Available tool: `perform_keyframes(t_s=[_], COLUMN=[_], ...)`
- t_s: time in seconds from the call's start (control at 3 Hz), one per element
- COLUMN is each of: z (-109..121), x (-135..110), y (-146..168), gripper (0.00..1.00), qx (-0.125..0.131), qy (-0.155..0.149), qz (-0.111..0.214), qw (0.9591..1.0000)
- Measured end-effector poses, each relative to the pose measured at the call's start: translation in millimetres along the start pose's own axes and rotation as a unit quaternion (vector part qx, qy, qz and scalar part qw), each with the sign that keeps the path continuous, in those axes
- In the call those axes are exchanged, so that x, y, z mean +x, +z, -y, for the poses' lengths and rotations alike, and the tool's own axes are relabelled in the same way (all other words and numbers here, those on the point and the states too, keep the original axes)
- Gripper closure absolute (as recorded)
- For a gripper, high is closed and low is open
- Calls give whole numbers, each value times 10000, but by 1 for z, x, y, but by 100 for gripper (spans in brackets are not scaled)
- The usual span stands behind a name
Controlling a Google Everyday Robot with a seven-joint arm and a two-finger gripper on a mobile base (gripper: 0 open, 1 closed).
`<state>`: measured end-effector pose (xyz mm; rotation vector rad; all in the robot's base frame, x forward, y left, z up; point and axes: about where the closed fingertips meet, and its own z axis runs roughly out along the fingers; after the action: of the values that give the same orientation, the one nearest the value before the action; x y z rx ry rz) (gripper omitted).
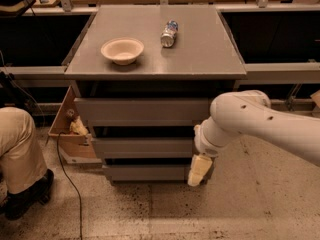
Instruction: Open middle drawer
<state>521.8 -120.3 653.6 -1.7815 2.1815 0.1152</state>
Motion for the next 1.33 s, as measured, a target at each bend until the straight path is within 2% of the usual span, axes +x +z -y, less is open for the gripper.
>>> perform_keyframes(t_s=[0.33, 0.67, 1.0, 1.33], z=[14, 13, 32, 57], x=[-8, -7, -12, -16], y=[74, 120, 166, 194], gripper=[0, 0, 0, 0], qx=[-146, -264, -178, -18], qy=[162, 255, 420, 588], qz=[74, 93, 270, 413], qw=[9997, 9993, 9986, 9974])
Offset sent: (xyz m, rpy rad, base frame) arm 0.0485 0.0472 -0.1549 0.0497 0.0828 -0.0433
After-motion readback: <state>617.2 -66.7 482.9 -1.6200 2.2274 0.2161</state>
